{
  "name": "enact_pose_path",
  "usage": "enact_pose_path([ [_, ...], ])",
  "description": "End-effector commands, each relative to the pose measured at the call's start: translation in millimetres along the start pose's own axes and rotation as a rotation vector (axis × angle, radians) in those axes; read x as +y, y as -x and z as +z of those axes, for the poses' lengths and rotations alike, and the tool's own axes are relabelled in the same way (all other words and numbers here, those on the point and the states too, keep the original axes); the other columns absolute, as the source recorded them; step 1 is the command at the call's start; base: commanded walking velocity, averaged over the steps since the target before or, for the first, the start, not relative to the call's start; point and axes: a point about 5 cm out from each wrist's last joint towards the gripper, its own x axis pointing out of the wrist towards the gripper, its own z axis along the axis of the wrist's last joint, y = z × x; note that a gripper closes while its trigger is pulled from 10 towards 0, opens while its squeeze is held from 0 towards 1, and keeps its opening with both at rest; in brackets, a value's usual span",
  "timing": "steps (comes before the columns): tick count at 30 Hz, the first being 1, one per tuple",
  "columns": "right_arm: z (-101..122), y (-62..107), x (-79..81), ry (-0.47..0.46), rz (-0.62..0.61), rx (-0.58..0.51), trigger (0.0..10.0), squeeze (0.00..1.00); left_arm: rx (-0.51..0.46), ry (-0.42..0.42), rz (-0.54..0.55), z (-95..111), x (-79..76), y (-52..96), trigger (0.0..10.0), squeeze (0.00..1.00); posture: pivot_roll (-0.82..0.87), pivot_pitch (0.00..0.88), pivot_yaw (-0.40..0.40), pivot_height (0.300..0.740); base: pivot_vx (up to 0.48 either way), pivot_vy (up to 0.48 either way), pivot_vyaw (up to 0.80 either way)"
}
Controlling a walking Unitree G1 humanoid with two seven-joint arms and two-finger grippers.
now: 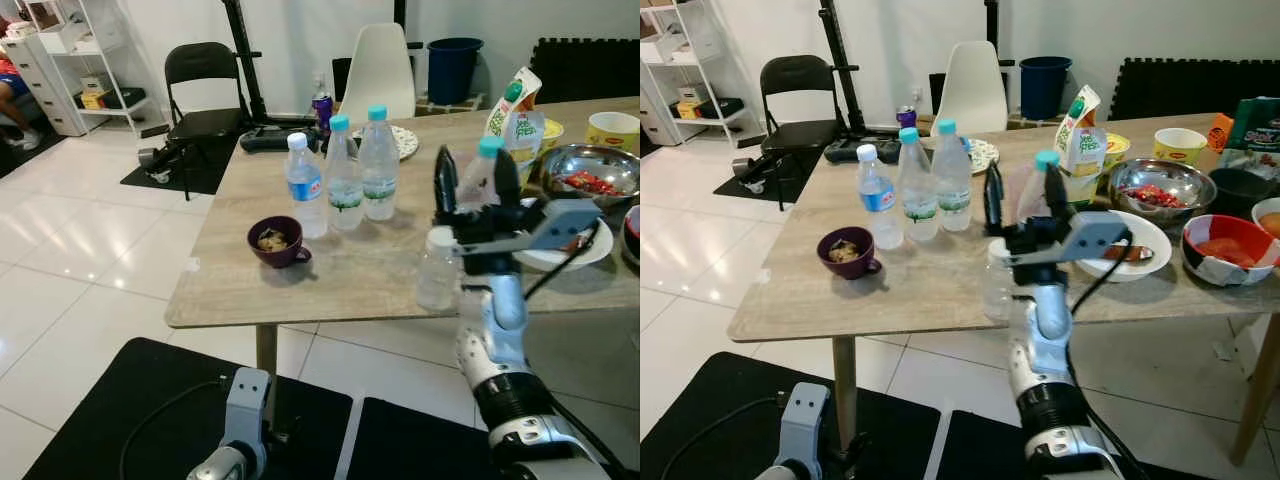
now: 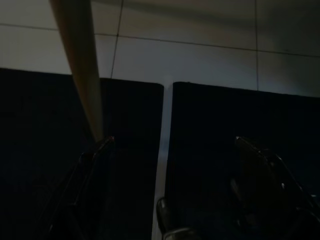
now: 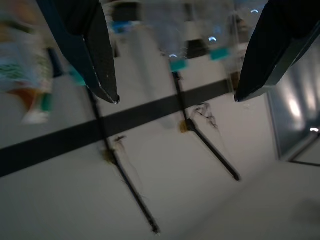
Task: Restocking fridge
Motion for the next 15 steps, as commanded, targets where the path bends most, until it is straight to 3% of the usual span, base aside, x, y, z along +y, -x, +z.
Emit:
enact_pose_path([
  [1, 1, 3.3, -2.6, -0.01, -0.018, 0.003, 10.0, 0.0, 0.013, -0.008, 0.015, -6, 3.9, 3.3, 10.0, 0.0, 0.01, 0.162, 0.088, 0.74, 0.0, 0.0, 0.0],
  [5, 5, 15.1, -19.1, -0.04, -0.097, 0.04, 10.0, 0.0, 0.001, 0.0, 0.019, -6, 2.6, 4.4, 10.0, 0.0, 0.0, 0.155, 0.089, 0.74, 0.0, 0.0, 0.0],
  [6, 2, 28.1, -32.6, -0.073, -0.217, 0.102, 10.0, 0.0, -0.005, 0.004, 0.022, -6, 1.9, 4.9, 10.0, 0.0, -0.01, 0.15, 0.088, 0.74, 0.0, 0.0, 0.0],
  [7, 2, 28.1, -32.6, -0.073, -0.217, 0.102, 10.0, 0.0, -0.005, 0.004, 0.022, -6, 1.9, 4.9, 10.0, 0.0, -0.01, 0.15, 0.088, 0.74, 0.0, 0.0, 0.0],
  [8, -4, 43.4, -45.5, -0.094, -0.335, 0.179, 10.0, 0.0, -0.011, 0.007, 0.023, -6, 0.9, 5.3, 10.0, 0.0, -0.02, 0.144, 0.085, 0.74, 0.0, 0.0, 0.0],
  [9, -4, 43.4, -45.5, -0.094, -0.335, 0.179, 10.0, 0.0, -0.011, 0.007, 0.023, -6, 0.9, 5.3, 10.0, 0.0, -0.02, 0.144, 0.085, 0.74, 0.0, 0.0, 0.0],
  [10, -12, 64.3, -59.6, -0.073, -0.458, 0.284, 10.0, 0.0, -0.014, 0.007, 0.026, -6, 0.4, 5.5, 10.0, 0.0, -0.02, 0.141, 0.086, 0.74, 0.0, 0.0, 0.0],
  [12, -24, 100.0, -77.3, 0.038, -0.565, 0.49, 10.0, 0.0, -0.022, -0.001, 0.031, -5, 0.2, 5.4, 10.0, 0.0, -0.02, 0.137, 0.085, 0.74, 0.0, 0.0, 0.0],
  [13, -24, 100.0, -77.3, 0.038, -0.565, 0.49, 10.0, 0.0, -0.022, -0.001, 0.031, -5, 0.2, 5.4, 10.0, 0.0, -0.02, 0.137, 0.085, 0.74, 0.0, 0.0, 0.0],
  [15, -30, 117.5, -83.1, 0.166, -0.566, 0.643, 10.0, 0.0, -0.025, -0.018, 0.031, -4, 0.6, 5.0, 10.0, 0.0, -0.03, 0.128, 0.086, 0.74, 0.0, 0.0, 0.0],
])
